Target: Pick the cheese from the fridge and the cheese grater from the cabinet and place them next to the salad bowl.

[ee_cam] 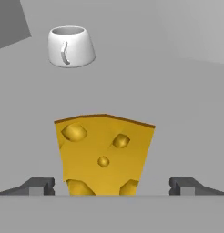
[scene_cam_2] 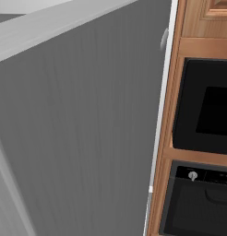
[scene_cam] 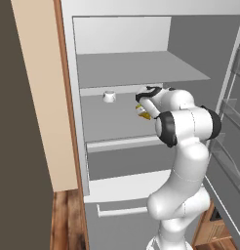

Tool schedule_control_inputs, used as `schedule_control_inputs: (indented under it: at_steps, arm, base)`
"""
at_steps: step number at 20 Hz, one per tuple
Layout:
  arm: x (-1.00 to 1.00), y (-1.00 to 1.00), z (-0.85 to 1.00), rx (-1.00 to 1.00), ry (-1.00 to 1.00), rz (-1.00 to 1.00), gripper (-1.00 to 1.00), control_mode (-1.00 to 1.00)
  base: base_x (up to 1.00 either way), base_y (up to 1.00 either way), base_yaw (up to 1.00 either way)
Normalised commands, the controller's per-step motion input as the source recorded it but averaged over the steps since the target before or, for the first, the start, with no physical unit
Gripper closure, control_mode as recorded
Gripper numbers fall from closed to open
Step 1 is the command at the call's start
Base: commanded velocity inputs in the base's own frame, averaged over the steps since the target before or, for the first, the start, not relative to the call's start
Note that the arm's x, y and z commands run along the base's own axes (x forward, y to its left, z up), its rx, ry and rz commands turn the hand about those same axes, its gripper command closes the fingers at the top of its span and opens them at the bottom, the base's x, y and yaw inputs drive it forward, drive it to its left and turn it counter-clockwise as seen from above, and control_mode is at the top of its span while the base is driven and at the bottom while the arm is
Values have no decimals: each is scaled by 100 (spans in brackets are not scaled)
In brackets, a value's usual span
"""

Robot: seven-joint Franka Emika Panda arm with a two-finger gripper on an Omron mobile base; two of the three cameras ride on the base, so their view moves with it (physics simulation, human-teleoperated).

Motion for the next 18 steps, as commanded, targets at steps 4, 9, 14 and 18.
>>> schedule_control_inputs:
  at_steps: [4,9,14,18]
  arm:
    - [0,0,0,0,0,0,100,-100]
    - [0,0,0,0,0,0,100,-100]
    - [0,0,0,0,3,0,100,-100]
    - [-15,0,0,1,1,0,100,-100]
  base:
    - [0,0,0]
    - [0,0,0]
    - [0,0,0]
    - [0,0,0]
